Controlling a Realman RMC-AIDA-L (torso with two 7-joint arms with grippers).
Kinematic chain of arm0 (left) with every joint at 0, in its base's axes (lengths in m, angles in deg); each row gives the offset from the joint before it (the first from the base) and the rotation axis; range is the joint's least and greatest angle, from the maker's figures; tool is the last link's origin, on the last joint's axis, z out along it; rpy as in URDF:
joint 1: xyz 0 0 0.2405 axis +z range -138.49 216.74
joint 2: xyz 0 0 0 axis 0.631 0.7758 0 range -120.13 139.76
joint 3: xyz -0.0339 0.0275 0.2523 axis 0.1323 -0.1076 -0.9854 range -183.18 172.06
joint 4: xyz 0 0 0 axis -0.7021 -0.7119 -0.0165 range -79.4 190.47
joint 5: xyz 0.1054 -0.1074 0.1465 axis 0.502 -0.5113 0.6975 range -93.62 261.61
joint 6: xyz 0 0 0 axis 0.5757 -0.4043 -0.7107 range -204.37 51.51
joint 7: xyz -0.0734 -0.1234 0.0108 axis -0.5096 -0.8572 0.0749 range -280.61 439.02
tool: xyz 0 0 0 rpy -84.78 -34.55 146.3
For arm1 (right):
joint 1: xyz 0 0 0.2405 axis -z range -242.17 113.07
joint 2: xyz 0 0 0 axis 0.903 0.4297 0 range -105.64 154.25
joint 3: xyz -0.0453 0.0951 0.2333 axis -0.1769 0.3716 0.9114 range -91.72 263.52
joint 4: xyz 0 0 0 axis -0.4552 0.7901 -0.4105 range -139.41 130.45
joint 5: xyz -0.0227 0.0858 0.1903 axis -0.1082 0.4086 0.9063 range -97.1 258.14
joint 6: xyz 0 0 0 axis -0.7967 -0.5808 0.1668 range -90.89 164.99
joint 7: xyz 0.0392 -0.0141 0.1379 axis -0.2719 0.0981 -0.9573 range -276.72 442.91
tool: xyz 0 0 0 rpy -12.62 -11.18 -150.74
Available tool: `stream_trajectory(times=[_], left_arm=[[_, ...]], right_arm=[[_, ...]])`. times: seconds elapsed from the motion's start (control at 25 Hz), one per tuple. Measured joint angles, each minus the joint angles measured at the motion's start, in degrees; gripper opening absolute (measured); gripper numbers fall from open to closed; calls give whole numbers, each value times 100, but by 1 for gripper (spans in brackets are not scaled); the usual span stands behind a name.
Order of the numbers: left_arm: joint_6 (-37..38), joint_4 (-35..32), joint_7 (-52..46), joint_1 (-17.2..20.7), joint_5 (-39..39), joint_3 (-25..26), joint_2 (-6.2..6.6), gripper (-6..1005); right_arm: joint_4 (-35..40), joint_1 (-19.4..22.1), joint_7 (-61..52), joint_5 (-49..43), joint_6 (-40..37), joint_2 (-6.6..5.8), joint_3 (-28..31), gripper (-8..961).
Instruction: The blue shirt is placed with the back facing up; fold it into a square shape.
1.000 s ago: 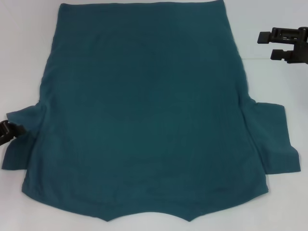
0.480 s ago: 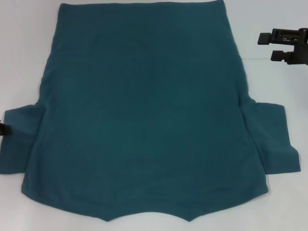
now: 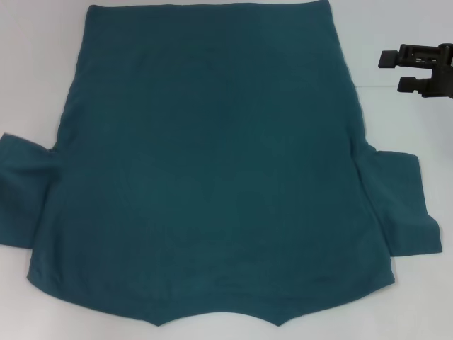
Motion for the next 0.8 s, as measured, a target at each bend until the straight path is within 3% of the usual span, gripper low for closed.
stream_trajectory(times=[0.52,0.8], left_arm=[[548,-317,-469,-538,794,-118,170,2],[1427,-866,-1549,-669,801,-795,191,2]], right_arm=[[-1,9,0,-20,10,0,-16,924],[-2,9,0,-26,4,0,-43,924]])
